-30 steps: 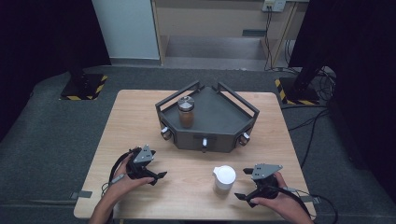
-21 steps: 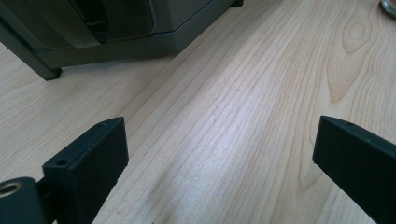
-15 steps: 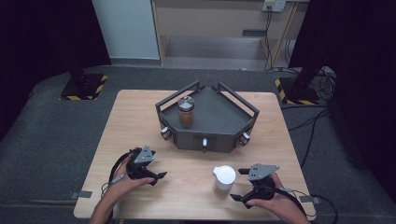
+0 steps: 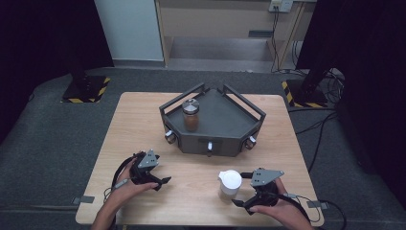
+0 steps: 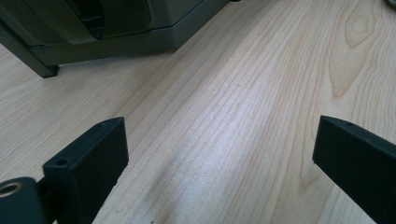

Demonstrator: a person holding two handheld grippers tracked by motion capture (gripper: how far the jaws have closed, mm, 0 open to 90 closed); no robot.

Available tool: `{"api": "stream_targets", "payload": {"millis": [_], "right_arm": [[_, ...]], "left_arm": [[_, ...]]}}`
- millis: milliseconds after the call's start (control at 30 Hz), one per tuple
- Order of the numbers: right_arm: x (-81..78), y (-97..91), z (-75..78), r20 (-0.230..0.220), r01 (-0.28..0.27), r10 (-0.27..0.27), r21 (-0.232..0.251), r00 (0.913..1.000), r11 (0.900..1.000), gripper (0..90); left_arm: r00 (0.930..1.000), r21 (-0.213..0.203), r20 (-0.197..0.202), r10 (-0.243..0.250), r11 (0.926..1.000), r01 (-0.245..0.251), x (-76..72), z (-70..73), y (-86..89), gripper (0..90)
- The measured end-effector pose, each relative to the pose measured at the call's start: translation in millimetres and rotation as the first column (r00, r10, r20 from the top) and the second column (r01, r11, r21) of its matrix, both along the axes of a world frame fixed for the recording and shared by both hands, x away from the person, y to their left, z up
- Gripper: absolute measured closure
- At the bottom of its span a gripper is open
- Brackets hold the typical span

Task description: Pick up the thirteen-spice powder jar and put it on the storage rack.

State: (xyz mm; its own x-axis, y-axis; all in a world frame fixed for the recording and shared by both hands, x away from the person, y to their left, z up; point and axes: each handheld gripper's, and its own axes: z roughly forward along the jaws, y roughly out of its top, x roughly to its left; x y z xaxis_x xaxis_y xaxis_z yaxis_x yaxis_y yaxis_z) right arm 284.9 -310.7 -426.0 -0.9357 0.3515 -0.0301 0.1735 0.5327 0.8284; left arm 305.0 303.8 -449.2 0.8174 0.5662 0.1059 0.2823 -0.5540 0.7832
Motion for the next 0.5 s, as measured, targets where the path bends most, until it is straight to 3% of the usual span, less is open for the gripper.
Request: {"api": "stream_targets", "payload": {"millis": [500], "right_arm": [[-5.0, 6.3, -1.4, 0.024, 0.008, -0.008, 0.018, 0.9997, 0.9998, 4.7]], "left_arm": [[1.0000, 0.010, -0.002, -0.004, 0.9999, 0.004, 0.6, 0.0, -1.5, 2.6]]}}
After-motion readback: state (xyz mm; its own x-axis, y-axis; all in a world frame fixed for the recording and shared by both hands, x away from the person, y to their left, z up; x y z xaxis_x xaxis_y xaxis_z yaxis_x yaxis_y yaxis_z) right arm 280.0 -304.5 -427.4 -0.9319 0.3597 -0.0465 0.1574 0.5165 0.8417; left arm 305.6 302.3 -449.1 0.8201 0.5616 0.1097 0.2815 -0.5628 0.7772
